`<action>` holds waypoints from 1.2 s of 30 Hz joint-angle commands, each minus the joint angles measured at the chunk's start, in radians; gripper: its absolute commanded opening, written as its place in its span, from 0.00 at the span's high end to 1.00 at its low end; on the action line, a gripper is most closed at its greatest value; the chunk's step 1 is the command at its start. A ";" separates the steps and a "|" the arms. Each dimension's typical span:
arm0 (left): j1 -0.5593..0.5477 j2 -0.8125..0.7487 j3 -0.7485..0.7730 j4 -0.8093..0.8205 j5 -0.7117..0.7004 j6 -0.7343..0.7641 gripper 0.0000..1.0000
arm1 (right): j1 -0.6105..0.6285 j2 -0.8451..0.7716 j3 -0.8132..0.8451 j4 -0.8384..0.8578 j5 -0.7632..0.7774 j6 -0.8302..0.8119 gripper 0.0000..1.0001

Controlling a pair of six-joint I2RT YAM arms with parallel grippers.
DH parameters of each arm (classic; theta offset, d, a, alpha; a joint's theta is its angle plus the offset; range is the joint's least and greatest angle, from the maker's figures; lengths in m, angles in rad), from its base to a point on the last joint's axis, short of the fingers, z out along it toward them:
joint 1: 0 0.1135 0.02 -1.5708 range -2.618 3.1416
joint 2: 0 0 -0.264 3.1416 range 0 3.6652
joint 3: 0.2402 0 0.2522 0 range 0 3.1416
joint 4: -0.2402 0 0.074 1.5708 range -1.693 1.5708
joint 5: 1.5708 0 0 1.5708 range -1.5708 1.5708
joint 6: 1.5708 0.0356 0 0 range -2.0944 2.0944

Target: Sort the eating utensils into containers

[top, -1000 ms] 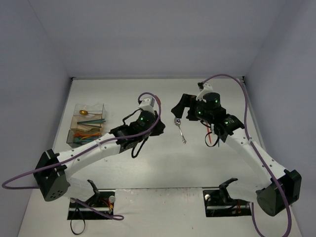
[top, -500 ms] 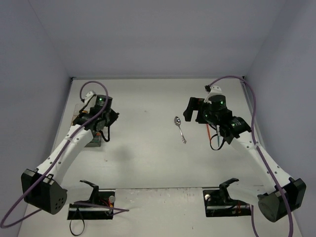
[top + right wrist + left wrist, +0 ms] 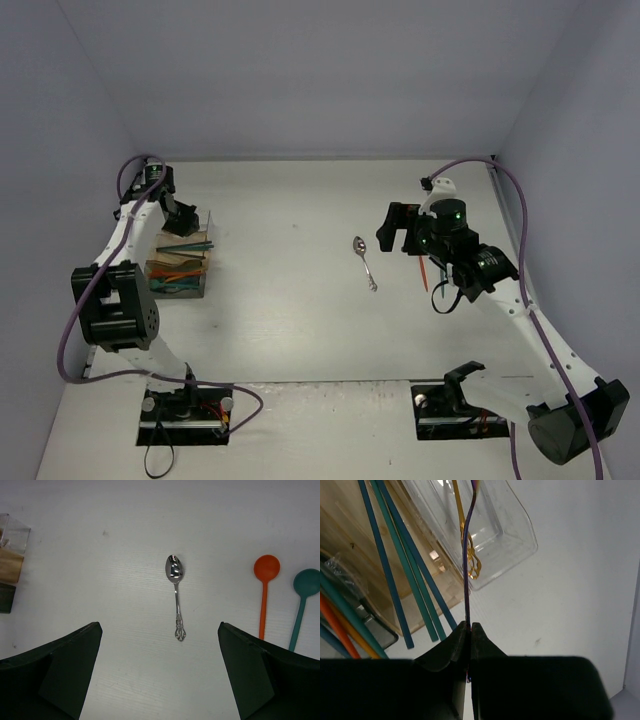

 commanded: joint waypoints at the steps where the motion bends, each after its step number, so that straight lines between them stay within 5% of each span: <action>1: 0.037 0.042 0.095 -0.006 0.088 -0.046 0.98 | 0.002 -0.032 -0.004 0.031 0.042 -0.021 0.00; 14: 0.054 0.157 0.127 -0.004 0.180 -0.074 0.91 | 0.010 -0.046 -0.016 0.029 0.099 -0.037 0.00; 36: 0.092 0.158 0.206 -0.022 0.119 -0.019 0.80 | 0.018 -0.054 -0.016 0.029 0.081 -0.044 0.00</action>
